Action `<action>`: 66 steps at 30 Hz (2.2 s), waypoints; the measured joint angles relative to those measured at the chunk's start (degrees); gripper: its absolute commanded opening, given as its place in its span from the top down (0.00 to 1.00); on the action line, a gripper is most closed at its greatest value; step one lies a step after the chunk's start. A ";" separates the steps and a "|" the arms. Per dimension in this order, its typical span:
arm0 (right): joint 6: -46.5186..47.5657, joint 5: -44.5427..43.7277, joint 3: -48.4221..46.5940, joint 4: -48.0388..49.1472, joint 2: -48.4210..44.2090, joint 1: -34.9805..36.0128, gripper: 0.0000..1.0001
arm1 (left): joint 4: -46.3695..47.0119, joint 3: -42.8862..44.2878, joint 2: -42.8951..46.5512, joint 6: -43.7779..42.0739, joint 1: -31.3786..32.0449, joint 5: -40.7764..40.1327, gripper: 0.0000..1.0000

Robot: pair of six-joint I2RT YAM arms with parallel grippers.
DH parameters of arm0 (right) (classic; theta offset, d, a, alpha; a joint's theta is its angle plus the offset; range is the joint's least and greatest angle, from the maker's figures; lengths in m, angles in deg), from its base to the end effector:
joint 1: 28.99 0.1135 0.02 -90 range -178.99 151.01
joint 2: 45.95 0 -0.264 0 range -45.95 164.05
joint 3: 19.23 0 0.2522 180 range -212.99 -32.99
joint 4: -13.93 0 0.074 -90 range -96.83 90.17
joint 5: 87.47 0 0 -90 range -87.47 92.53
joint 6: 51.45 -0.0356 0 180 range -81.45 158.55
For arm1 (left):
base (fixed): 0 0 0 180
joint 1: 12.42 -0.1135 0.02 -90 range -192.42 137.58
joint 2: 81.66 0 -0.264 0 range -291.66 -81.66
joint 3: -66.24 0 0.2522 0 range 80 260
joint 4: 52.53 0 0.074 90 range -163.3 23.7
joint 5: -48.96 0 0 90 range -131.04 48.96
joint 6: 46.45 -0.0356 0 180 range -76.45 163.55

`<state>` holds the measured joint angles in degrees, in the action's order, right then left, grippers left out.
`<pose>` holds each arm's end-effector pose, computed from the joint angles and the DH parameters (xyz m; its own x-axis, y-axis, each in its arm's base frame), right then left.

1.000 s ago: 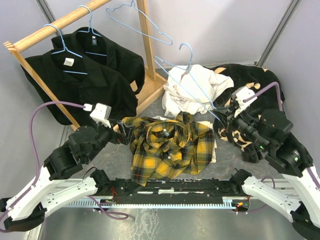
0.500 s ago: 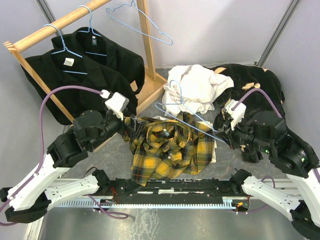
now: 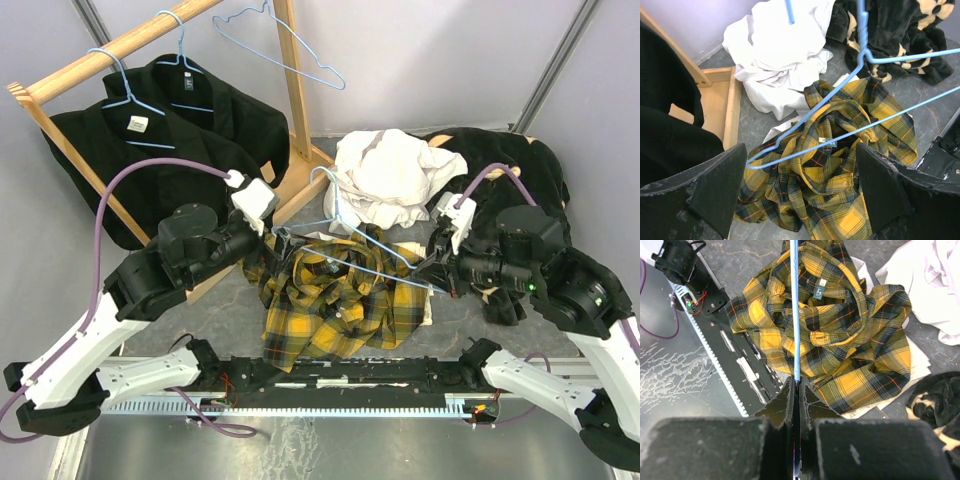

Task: Place the shirt on the hanger

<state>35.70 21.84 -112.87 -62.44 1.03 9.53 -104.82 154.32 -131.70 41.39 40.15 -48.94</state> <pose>0.0759 0.0755 0.4366 -0.4277 -0.2805 -0.8593 -0.7922 0.5742 0.2069 0.0981 -0.1201 0.4444 -0.1229 0.2220 -0.9673 0.7107 0.6999 0.0703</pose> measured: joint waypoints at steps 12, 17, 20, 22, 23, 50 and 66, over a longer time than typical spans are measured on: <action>-1.03 5.88 -0.81 0.31 2.47 0.00 1.00 | -0.72 0.11 -3.82 -2.19 0.00 5.51 0.11; -2.32 9.01 -2.69 0.59 2.34 0.00 1.00 | -0.74 0.11 -3.87 -2.19 0.00 5.01 0.15; -3.23 10.56 -4.11 0.92 2.21 -0.02 1.00 | -0.74 0.09 -3.82 -2.19 0.00 4.74 0.19; -3.74 11.41 -5.05 1.07 2.14 -0.02 1.00 | -0.74 0.09 -3.78 -2.19 0.00 4.04 0.23; -4.00 11.80 -5.57 1.22 2.08 -0.02 1.00 | -0.74 0.09 -3.78 -2.19 0.00 3.61 0.26; -0.02 9.77 -20.59 -2.45 11.37 -0.39 0.66 | -7.98 -1.01 -2.19 -8.85 0.13 5.03 0.97; 4.24 2.86 -29.62 -5.84 17.73 -0.31 0.35 | -6.32 -0.90 -3.15 -7.74 0.00 3.48 0.97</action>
<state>39.94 24.71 -142.48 -68.27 18.76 9.22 -111.13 153.43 -134.85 33.66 40.15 -45.46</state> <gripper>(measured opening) 0.639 0.072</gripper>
